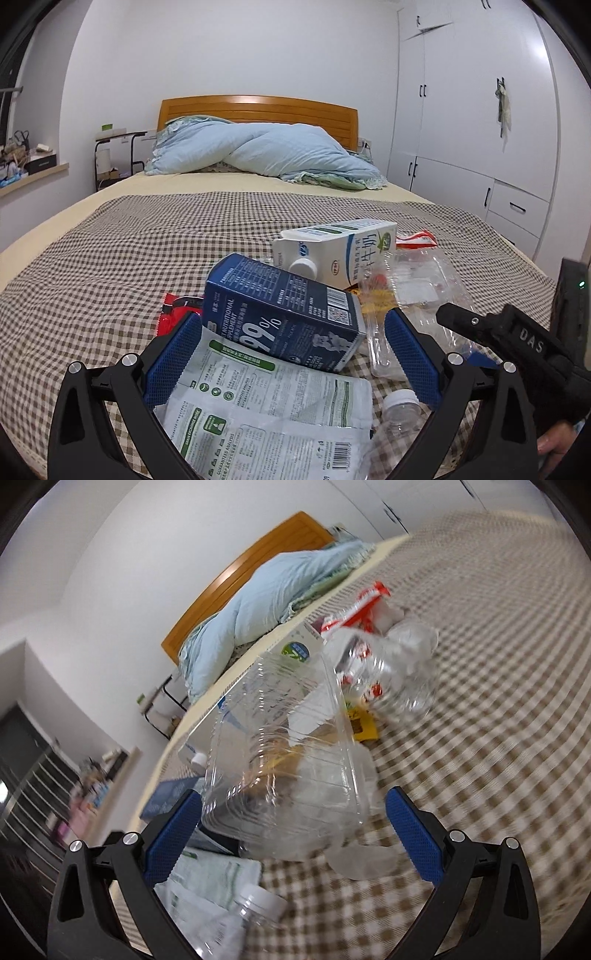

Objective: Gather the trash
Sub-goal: 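Reach the right tool to the clear plastic container and close on it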

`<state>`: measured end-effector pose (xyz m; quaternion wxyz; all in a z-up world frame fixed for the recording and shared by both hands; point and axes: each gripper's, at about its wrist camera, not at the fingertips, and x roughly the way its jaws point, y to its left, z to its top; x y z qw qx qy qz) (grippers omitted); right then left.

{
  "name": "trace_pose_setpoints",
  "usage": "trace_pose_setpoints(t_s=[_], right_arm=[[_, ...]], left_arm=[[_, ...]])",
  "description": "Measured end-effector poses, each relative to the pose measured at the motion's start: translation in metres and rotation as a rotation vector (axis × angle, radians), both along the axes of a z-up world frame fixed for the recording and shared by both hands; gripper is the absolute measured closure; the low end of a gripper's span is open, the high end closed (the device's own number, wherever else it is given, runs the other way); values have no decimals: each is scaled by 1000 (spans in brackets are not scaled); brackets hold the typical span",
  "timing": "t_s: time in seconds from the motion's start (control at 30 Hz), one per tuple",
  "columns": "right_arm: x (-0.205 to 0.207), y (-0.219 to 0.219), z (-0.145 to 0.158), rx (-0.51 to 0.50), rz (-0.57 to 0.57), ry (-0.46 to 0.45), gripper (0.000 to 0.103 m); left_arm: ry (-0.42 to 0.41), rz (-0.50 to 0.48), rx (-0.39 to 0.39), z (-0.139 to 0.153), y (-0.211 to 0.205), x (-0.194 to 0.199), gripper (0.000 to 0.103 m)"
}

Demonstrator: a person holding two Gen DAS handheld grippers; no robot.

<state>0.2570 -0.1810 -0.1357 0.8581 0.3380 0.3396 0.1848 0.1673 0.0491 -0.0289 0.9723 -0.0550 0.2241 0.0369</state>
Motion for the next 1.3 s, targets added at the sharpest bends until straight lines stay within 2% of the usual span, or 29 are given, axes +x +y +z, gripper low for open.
trace_pose_setpoints(t_s=[0.1, 0.33, 0.5, 0.67, 0.83, 0.93, 1.07, 1.3], right_arm=[[4, 2, -5, 48, -17, 13, 7], [9, 2, -6, 87, -67, 22, 7], [12, 4, -9, 72, -96, 45, 7], [12, 9, -8, 51, -84, 28, 7], [8, 17, -4, -14, -68, 11, 8], [5, 23, 1, -56, -58, -8, 20], [4, 29, 6, -106, -44, -26, 23], [-7, 47, 22, -286, -30, -112, 28]], left_arm=[[4, 7, -15, -1, 4, 1, 7], [9, 18, -24, -2, 9, 2, 7], [14, 33, -35, -3, 13, 7, 7], [26, 51, -59, -6, 19, 14, 7], [30, 67, -73, -8, 24, 15, 7], [26, 73, -60, -8, 24, 13, 7], [20, 81, -42, -8, 25, 10, 7], [17, 90, -55, -6, 31, 5, 7]])
